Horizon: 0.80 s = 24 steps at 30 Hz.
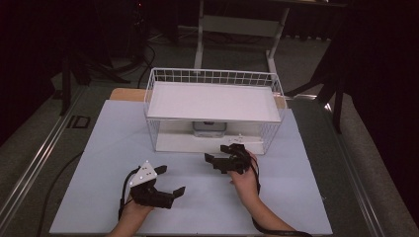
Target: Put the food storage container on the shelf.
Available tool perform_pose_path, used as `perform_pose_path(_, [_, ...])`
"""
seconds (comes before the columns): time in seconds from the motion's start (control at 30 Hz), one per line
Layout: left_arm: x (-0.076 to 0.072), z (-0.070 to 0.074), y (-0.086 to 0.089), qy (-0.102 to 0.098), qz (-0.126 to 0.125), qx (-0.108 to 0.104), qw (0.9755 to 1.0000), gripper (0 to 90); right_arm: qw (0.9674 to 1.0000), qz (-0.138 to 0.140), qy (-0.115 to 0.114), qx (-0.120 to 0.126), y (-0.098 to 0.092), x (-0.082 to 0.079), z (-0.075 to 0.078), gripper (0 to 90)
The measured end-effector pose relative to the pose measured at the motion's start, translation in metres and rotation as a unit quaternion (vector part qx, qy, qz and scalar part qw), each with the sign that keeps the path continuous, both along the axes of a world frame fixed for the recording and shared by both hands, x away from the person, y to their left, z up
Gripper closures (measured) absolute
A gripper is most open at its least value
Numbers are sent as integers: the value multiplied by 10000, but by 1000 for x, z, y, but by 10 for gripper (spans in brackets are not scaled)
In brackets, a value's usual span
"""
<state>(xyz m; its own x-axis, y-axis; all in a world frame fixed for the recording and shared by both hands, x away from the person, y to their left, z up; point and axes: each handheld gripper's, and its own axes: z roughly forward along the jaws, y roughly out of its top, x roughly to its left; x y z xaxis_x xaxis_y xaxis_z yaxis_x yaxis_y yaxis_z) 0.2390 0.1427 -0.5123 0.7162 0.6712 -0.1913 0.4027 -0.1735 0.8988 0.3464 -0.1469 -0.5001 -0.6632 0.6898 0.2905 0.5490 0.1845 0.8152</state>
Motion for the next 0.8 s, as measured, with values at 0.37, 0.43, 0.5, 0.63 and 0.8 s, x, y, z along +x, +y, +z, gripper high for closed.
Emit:
perform_pose_path(0.37, [-2,9,-1,-22,-129,99,9999,15,9989,357,-233,-208,-17,-32,9,184])
perform_pose_path(0.43, [-2,11,0,-37,-137,70,9999,15,9988,356,-285,-163,-22,-38,12,185])
perform_pose_path(0.5, [-3,12,0,-38,-132,65,9999,15,9989,357,-288,-139,-24,-40,13,185])
perform_pose_path(0.63, [-6,14,4,-40,-231,55,9997,15,9984,439,-350,-79,-33,-51,18,185])
perform_pose_path(0.8, [-9,11,13,69,-244,69,9997,14,9975,526,-455,-144,-43,-60,19,180])
